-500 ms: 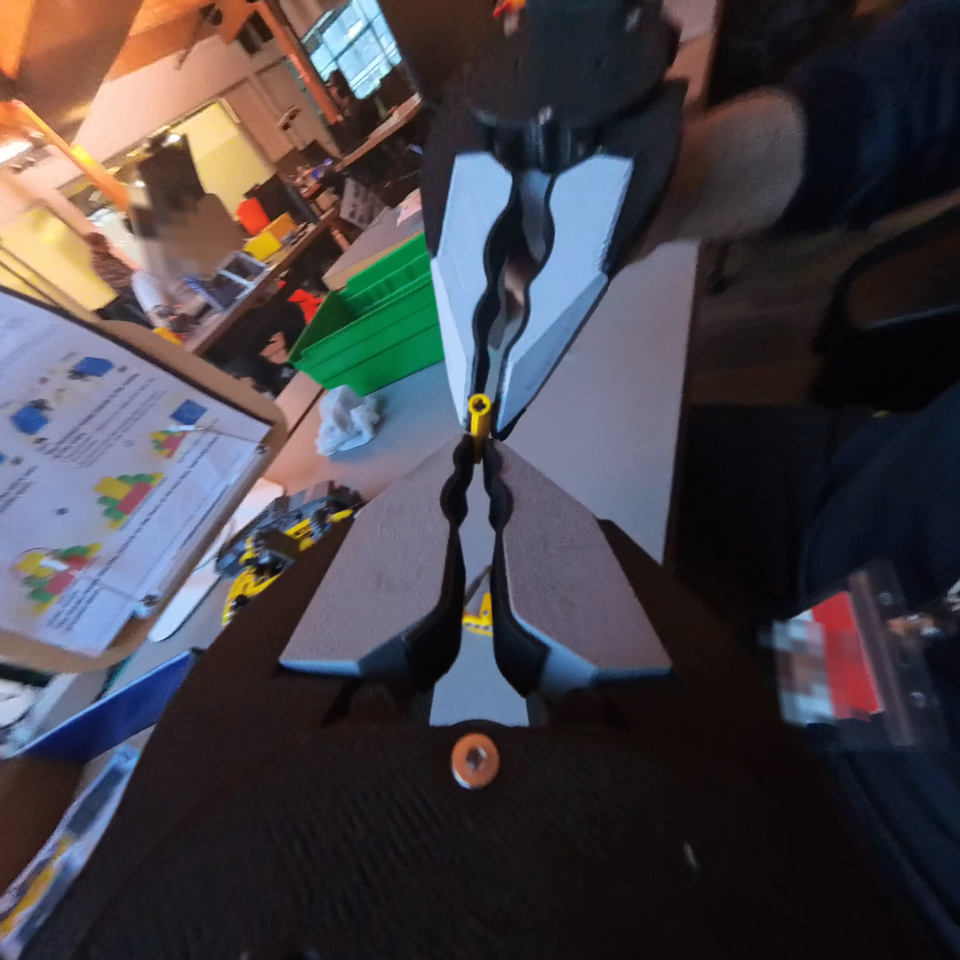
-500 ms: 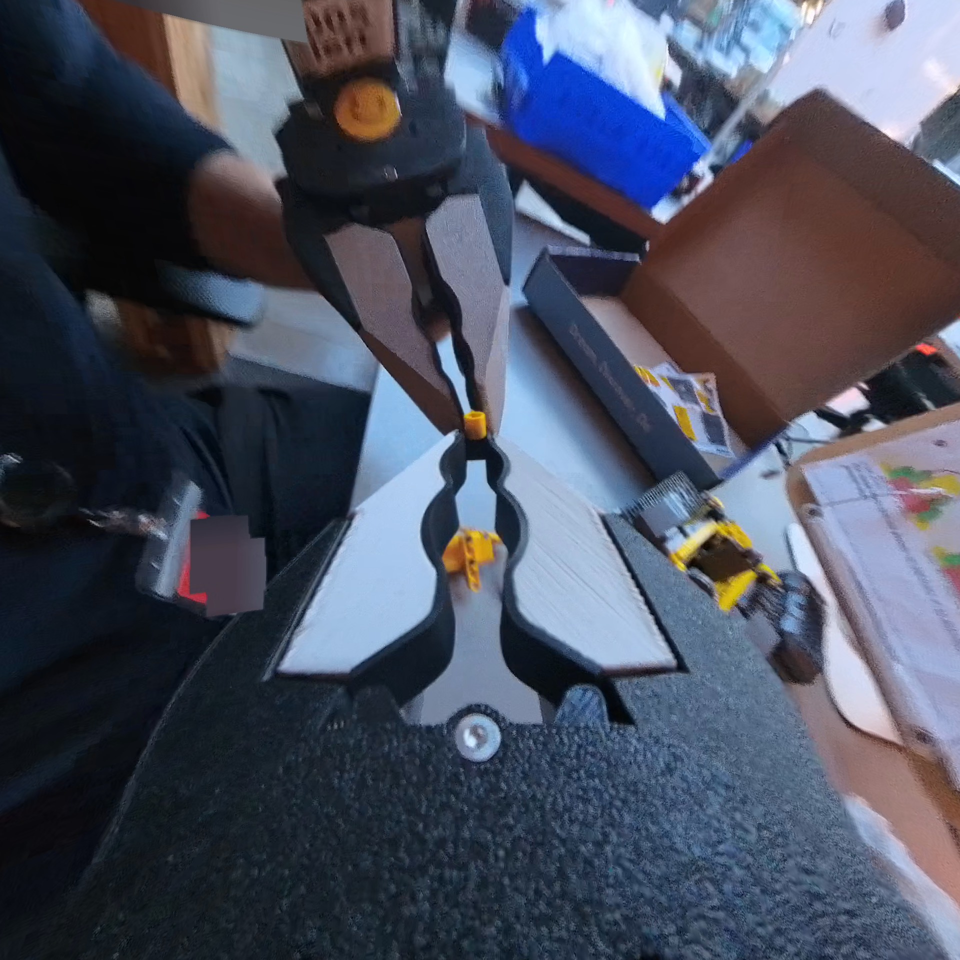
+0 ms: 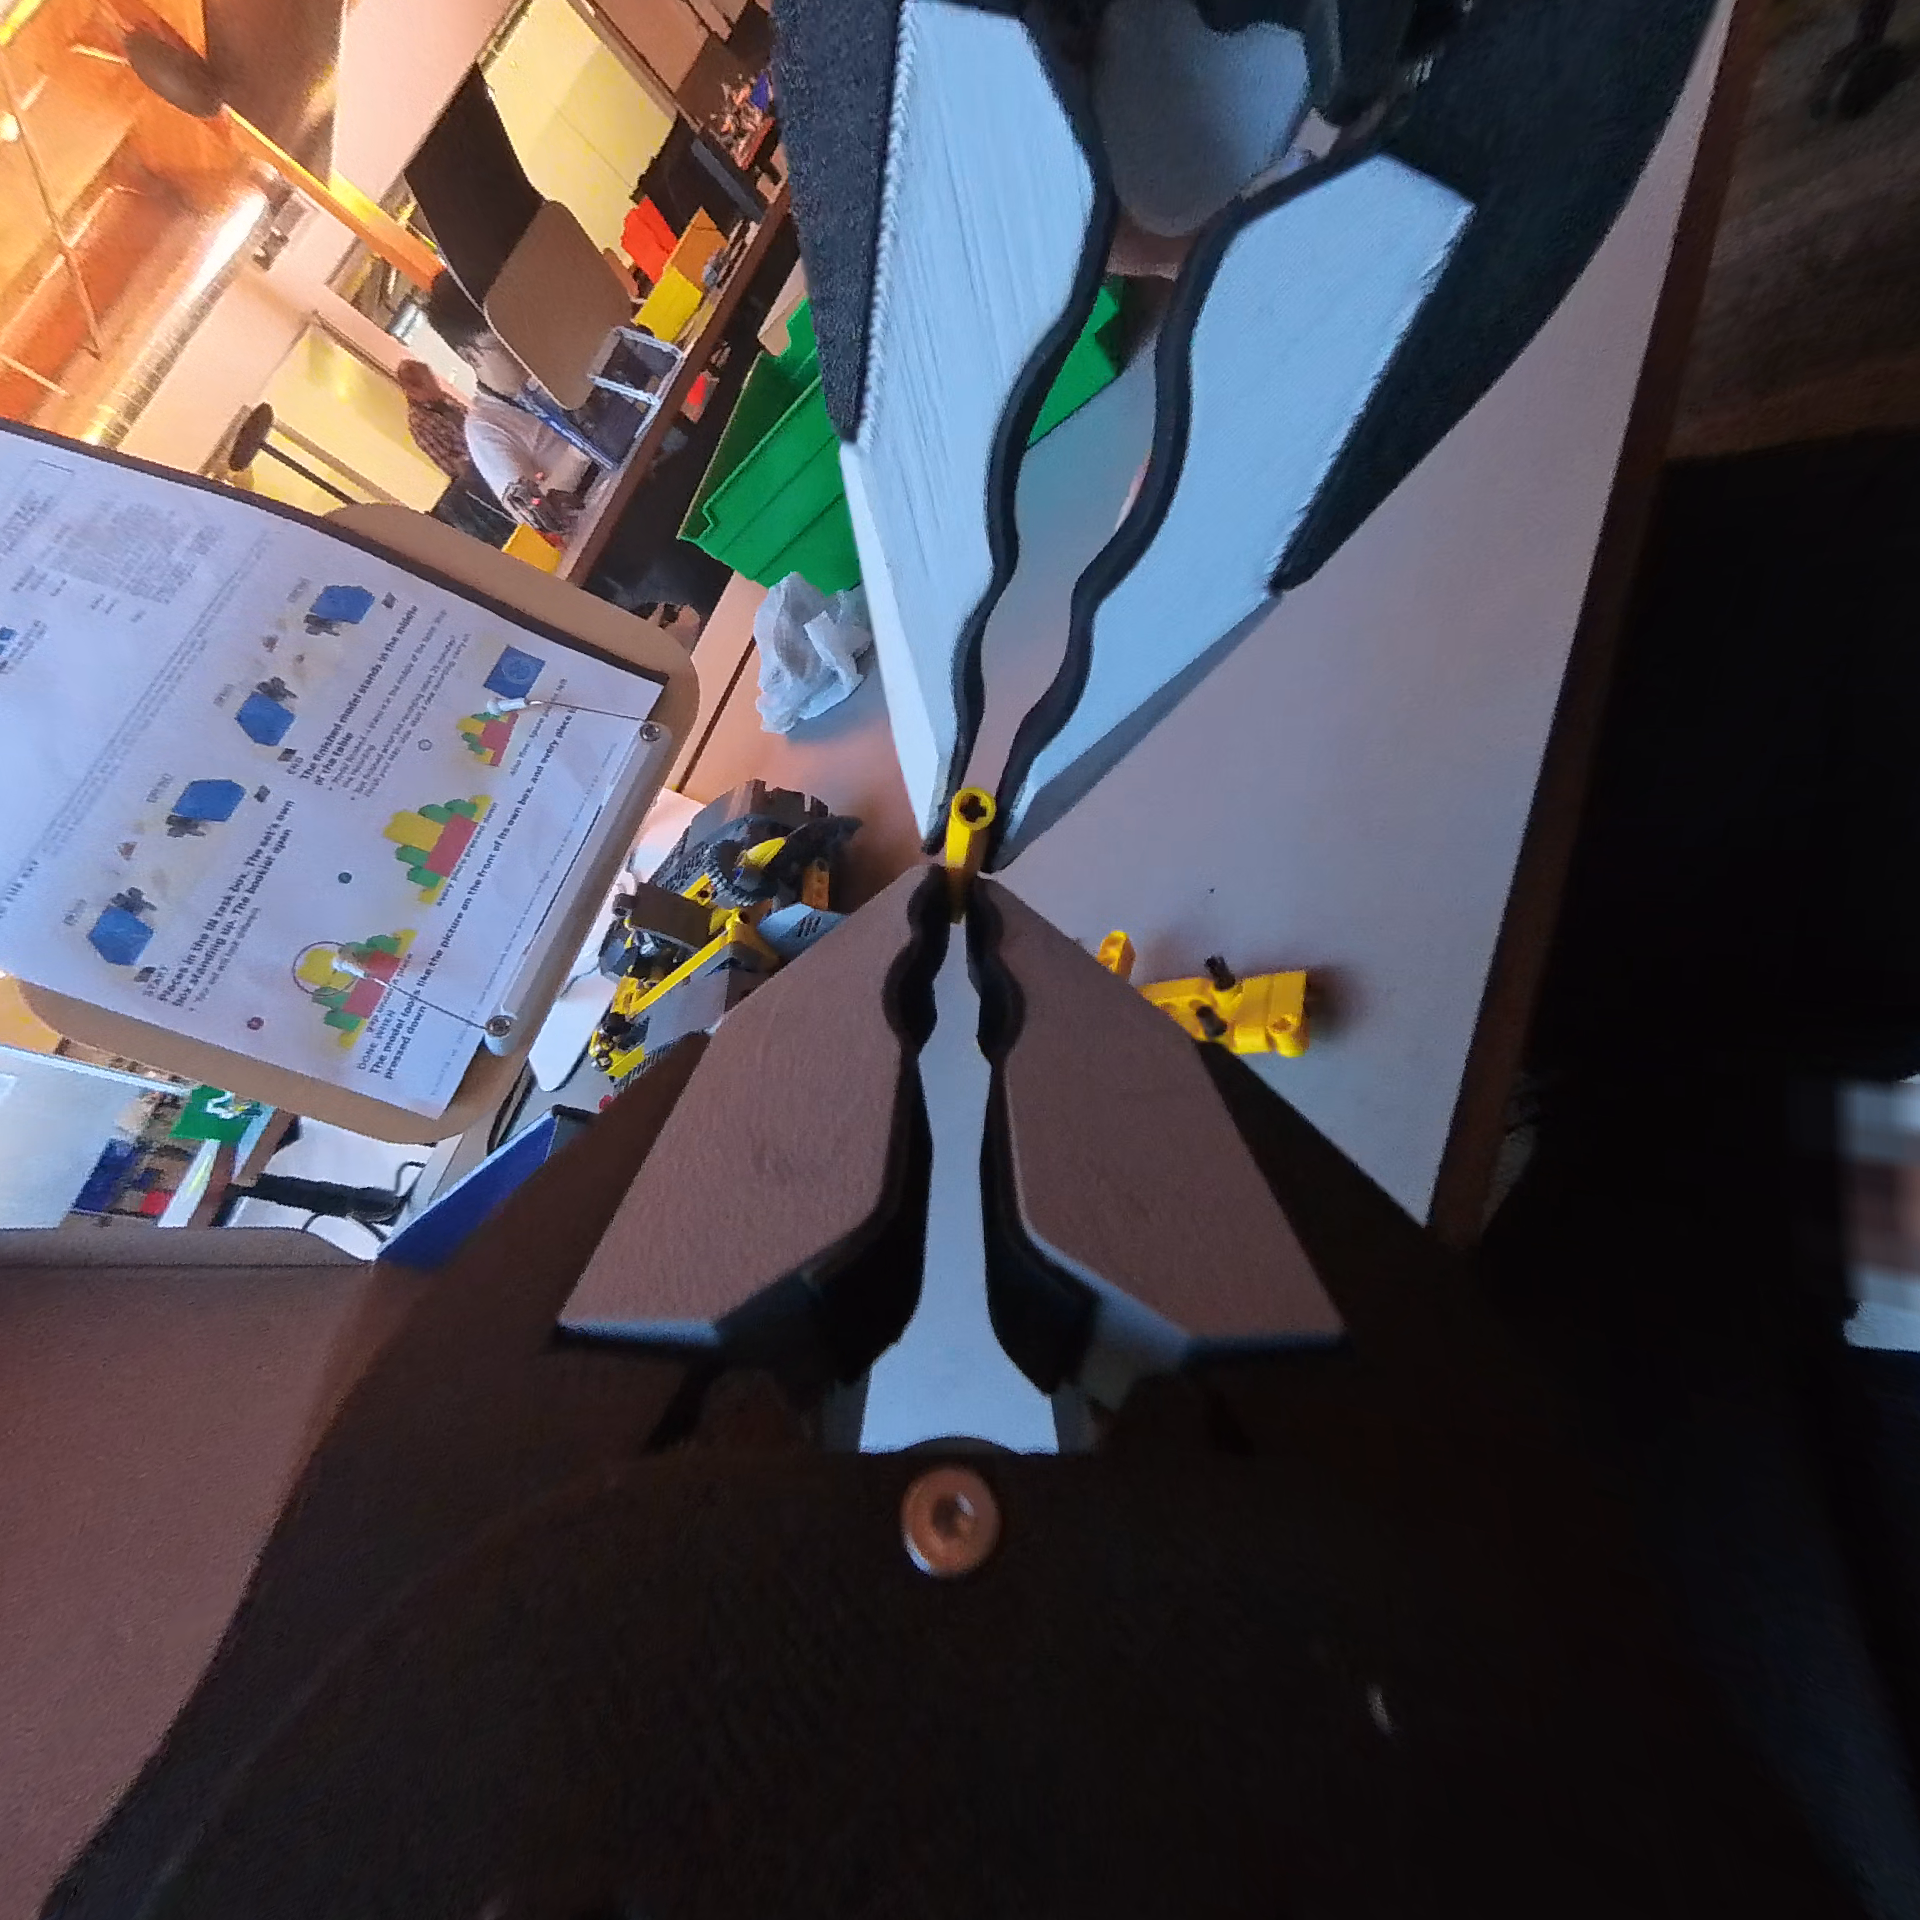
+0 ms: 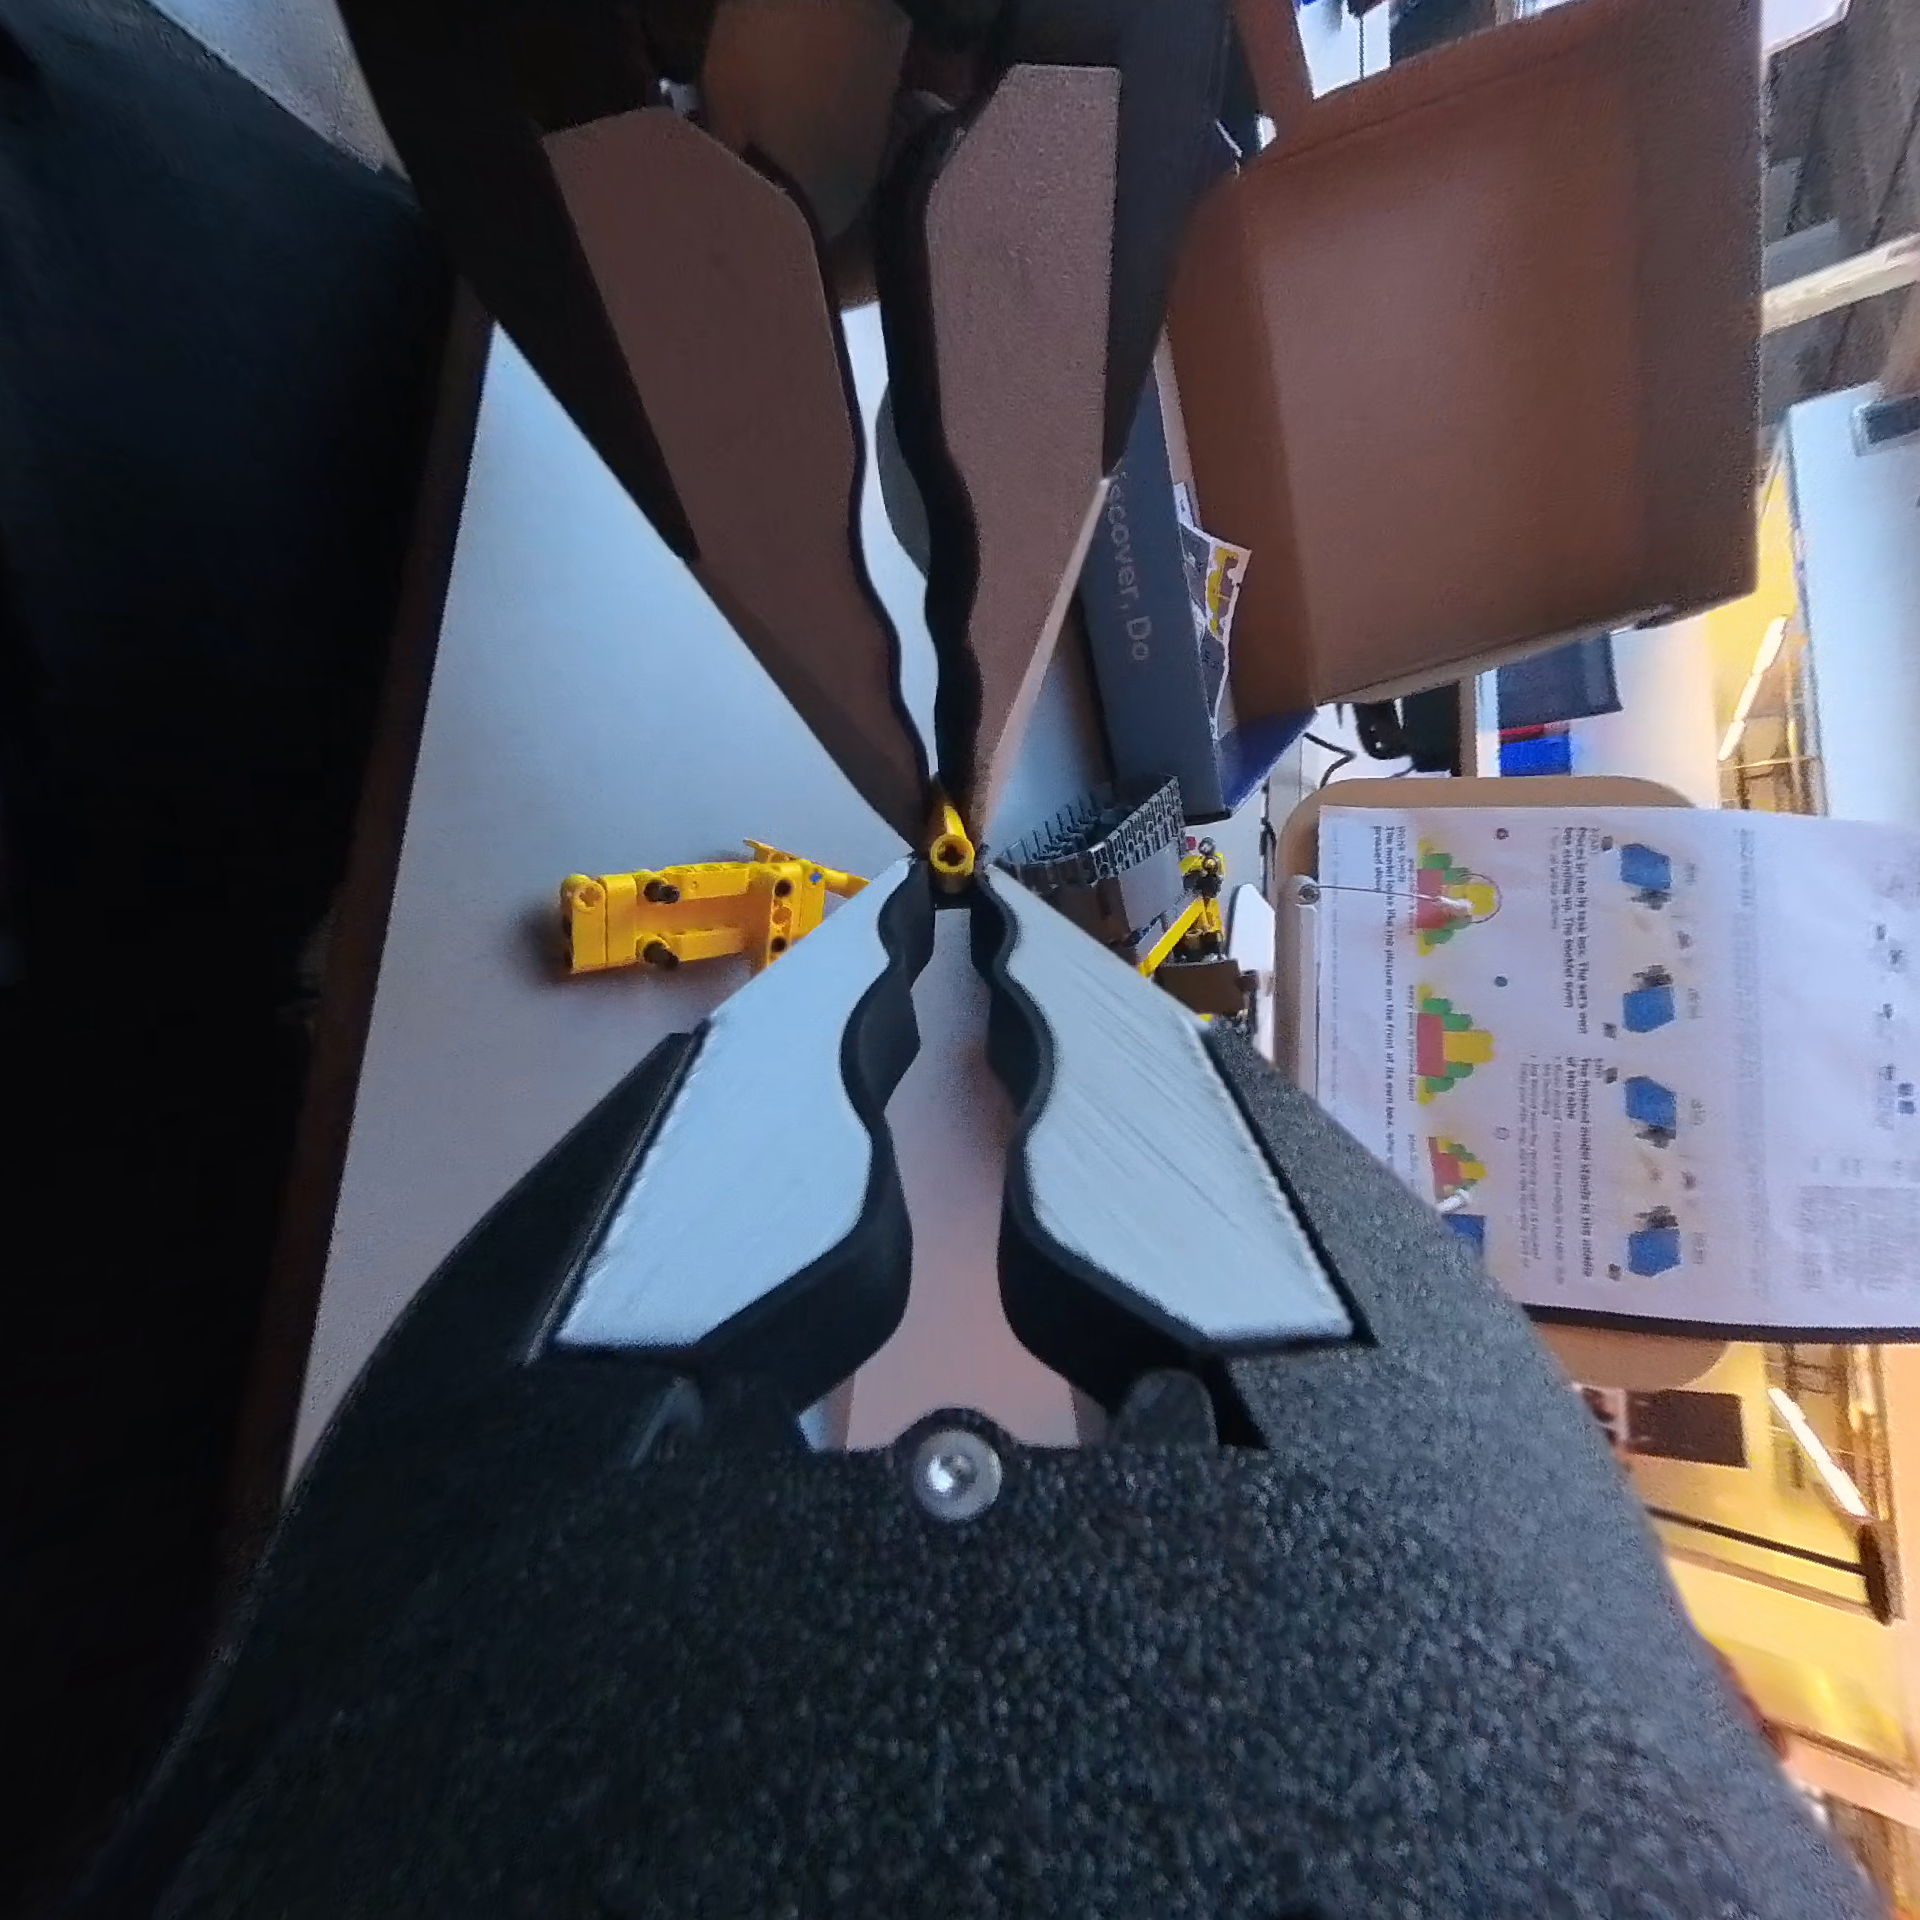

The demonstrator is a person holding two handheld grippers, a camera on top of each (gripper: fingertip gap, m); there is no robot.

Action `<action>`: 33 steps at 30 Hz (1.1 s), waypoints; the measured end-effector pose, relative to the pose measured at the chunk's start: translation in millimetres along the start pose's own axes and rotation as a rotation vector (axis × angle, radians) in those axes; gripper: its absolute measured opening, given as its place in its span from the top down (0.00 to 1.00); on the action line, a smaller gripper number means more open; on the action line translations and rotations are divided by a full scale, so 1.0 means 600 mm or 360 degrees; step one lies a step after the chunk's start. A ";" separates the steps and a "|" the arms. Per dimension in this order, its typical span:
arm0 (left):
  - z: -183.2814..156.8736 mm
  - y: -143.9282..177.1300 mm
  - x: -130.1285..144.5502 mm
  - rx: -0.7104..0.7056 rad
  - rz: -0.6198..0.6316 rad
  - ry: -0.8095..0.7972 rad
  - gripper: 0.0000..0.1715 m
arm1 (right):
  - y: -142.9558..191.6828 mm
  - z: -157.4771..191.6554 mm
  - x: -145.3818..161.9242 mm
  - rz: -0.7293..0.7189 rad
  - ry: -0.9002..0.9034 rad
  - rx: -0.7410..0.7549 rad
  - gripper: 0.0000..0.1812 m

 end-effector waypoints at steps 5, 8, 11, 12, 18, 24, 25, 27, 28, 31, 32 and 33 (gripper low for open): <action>0.004 0.004 0.001 0.0076 -0.0086 0.0067 1.00 | 0.005 -0.003 0.000 -0.0063 0.0011 -0.0004 0.97; 0.014 0.017 -0.011 0.0304 -0.0302 0.0387 1.00 | 0.030 -0.019 0.004 -0.0382 -0.0394 -0.0080 0.97; 0.029 0.021 -0.019 0.0587 -0.0482 0.0806 0.99 | 0.046 -0.036 0.014 -0.0682 -0.0813 -0.0177 0.96; 0.029 0.022 -0.022 0.0716 -0.0534 0.0943 0.99 | 0.053 -0.039 0.015 -0.0786 -0.0899 -0.0204 0.96; 0.022 0.021 -0.029 0.1051 -0.0759 0.1339 0.99 | 0.067 -0.041 0.023 -0.1164 -0.1194 -0.0319 0.97; 0.020 0.016 -0.024 0.0889 -0.0497 0.1043 0.95 | 0.063 -0.032 0.025 -0.0904 -0.1051 -0.0376 0.97; 0.021 0.019 -0.024 0.0849 -0.0459 0.0969 0.93 | 0.063 -0.031 0.024 -0.0854 -0.1017 -0.0381 0.97; 0.020 0.024 -0.023 0.0828 -0.0387 0.0850 0.91 | 0.064 -0.029 0.023 -0.0787 -0.0978 -0.0404 0.97; 0.018 0.026 -0.025 0.0839 -0.0376 0.0823 0.91 | 0.063 -0.027 0.021 -0.0764 -0.0964 -0.0426 0.97; 0.012 0.027 -0.031 0.0853 -0.0372 0.0790 0.91 | 0.058 -0.017 0.020 -0.0685 -0.0910 -0.0471 0.97; 0.011 0.026 -0.030 0.0838 -0.0358 0.0771 0.92 | 0.056 -0.014 0.020 -0.0659 -0.0895 -0.0477 0.97; 0.009 0.025 -0.029 0.0827 -0.0342 0.0749 0.93 | 0.056 -0.012 0.020 -0.0649 -0.0889 -0.0489 0.97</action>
Point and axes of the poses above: each gripper's, where its closed fingertips meet, y back along the fingers, x out of its underside, z = x × y across the jaws, the point moved 8 cm from there along y, back along the fingers, and after that the axes turned 13 degrees about y, right-handed, at the moved point
